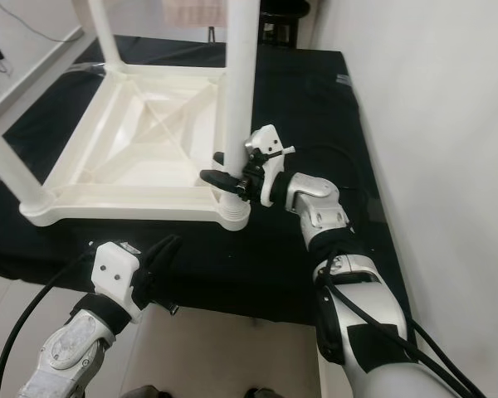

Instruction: Building children table

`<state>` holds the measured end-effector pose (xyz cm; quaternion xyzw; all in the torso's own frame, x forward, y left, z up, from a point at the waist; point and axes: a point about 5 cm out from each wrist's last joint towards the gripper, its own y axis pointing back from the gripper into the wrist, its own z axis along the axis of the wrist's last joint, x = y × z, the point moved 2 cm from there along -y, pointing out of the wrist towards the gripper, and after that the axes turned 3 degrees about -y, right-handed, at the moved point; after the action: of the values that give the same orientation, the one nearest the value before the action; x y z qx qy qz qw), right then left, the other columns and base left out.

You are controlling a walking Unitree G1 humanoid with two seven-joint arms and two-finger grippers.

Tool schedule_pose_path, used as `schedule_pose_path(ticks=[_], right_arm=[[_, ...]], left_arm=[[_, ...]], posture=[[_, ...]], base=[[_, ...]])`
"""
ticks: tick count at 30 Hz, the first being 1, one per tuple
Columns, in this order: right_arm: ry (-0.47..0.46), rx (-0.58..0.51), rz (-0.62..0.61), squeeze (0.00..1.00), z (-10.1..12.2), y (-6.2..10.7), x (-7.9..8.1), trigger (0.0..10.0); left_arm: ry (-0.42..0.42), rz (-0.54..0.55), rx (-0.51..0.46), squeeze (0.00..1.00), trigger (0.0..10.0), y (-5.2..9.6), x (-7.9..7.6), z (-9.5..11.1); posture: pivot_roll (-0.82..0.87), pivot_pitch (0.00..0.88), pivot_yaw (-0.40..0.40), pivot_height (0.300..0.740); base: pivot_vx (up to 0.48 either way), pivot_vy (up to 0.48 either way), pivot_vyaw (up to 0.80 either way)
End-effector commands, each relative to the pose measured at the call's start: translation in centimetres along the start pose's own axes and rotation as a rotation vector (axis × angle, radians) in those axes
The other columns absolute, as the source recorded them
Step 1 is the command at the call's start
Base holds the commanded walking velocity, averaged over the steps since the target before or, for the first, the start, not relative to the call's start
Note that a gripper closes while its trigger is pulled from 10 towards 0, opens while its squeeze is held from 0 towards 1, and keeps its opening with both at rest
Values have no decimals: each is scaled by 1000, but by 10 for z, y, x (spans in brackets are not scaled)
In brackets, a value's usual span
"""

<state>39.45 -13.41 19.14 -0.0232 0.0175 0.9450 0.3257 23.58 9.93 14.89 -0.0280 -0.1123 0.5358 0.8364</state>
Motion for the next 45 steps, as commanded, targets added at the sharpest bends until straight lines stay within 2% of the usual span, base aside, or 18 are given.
schedule_pose_path(ticks=[1,2,4,6,12,13,20,21,25,26,28,29,38,41,42,43,44,45], right_arm=[[-8,77,-89,0,-16,13,-10,0],[12,121,-266,0,-27,28,-22,0],[21,143,-352,0,-32,34,-27,0],[1,138,-600,0,-48,35,5,0],[-23,87,-558,0,-48,13,47,0],[-24,76,-523,0,-46,4,49,10000],[-78,3,-439,0,-20,-14,57,10000],[-90,-20,-400,1000,-13,-15,58,10000],[-77,-67,-189,1000,7,-20,71,10000],[-58,-77,-130,463,13,-21,74,10000],[-36,-98,-79,463,20,-21,75,10000],[-19,-126,17,0,29,-21,73,10000],[-2,-75,384,0,35,-13,63,10000],[-9,-66,389,0,34,-14,61,9843],[-34,-69,399,0,34,-15,58,2863],[-34,-69,399,0,34,-15,58,2863],[-60,-75,406,0,34,-16,56,0],[-60,-75,406,0,34,-16,56,0]], left_arm=[[1,8,-3,0,10000,3,0,1],[-1,8,-3,0,10000,4,-1,1],[-3,7,-3,0,10000,4,-1,1],[-7,-2,-2,0,10000,4,-1,1],[2,-4,1,0,10000,3,0,0],[10,-1,2,0,10000,3,0,-1],[28,3,3,0,10000,2,2,-2],[30,3,2,0,10000,1,2,-2],[38,-3,3,0,10000,0,3,-3],[40,-5,3,0,10000,-1,3,-3],[43,-7,3,0,10000,-1,3,-4],[48,-12,3,0,10000,-2,3,-5],[60,-39,5,0,10000,-3,1,-7],[60,-42,5,0,10000,-3,0,-7],[61,-45,5,0,10000,-3,0,-7],[61,-45,5,0,10000,-3,0,-7],[62,-48,5,0,10000,-3,0,-7],[62,-48,5,0,10000,-3,0,-7]], posture=[[119,106,-39,740],[115,103,-37,740],[115,103,-37,740],[108,114,-28,740],[110,103,-11,740],[116,103,-18,740],[112,101,-20,740],[113,102,-22,740],[112,101,-18,740],[112,101,-18,740],[111,101,-17,740],[110,99,-18,740],[116,94,-19,740],[120,96,-19,740],[120,97,-20,740],[120,97,-20,740],[120,97,-22,740],[120,97,-22,740]], base=[[0,0,0],[0,0,0],[0,0,0],[0,0,0],[0,0,0],[0,0,0],[0,0,0],[0,0,0],[0,0,0],[0,0,0],[0,0,0],[0,0,0],[0,0,0],[0,0,0],[0,0,0],[0,0,0],[0,0,0],[0,0,0]])
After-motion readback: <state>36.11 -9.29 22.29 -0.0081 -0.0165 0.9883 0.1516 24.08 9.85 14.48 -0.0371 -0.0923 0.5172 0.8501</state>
